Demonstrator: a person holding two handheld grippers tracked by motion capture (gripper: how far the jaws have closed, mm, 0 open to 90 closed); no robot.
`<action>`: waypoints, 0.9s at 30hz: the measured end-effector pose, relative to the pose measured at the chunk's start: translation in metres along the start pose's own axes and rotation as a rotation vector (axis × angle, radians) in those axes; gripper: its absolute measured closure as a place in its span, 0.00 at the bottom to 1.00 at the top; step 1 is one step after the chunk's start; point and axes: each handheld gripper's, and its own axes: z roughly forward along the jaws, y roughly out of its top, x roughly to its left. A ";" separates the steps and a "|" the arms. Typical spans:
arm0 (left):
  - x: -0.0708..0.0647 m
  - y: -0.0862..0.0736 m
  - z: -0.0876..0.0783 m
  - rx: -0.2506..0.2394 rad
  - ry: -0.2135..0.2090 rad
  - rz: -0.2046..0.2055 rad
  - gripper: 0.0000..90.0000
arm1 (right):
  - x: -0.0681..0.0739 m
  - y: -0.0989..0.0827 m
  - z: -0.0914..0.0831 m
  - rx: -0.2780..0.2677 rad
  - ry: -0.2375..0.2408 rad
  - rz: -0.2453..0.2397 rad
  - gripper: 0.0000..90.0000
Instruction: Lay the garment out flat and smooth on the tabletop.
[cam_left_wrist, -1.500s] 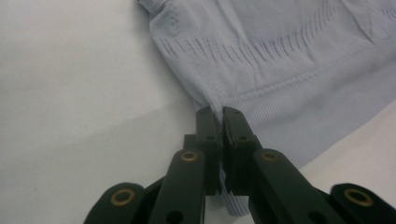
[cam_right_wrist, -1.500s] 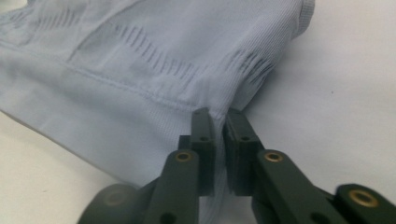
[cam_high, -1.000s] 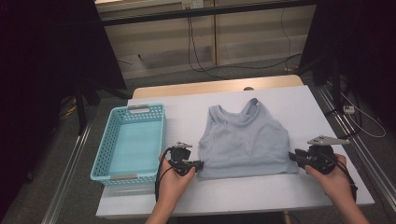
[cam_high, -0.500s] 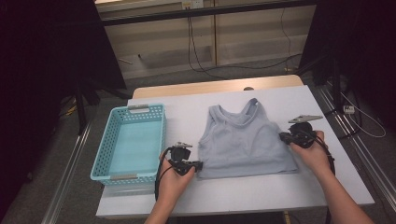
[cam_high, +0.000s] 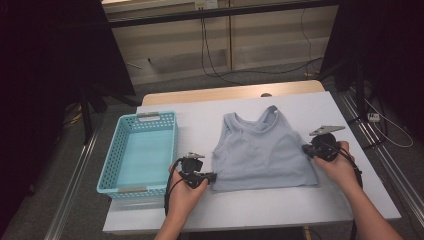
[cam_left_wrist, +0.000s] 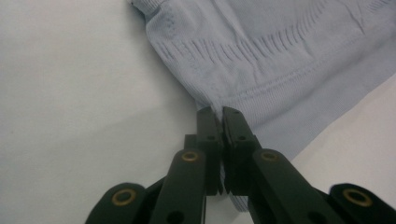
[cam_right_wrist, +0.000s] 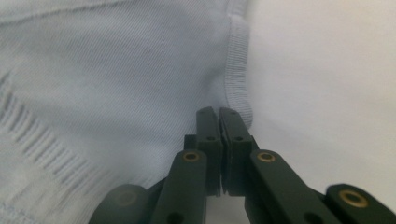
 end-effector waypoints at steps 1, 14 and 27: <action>0.000 0.000 0.000 -0.003 0.000 -0.002 0.97 | 0.002 0.000 -0.001 0.004 -0.016 -0.015 0.98; 0.002 -0.001 0.001 -0.003 -0.004 -0.008 0.96 | 0.012 0.025 -0.003 -0.134 0.033 0.040 0.57; 0.003 -0.004 -0.001 0.004 -0.014 -0.028 0.97 | 0.058 0.080 0.026 -0.143 0.107 -0.022 0.51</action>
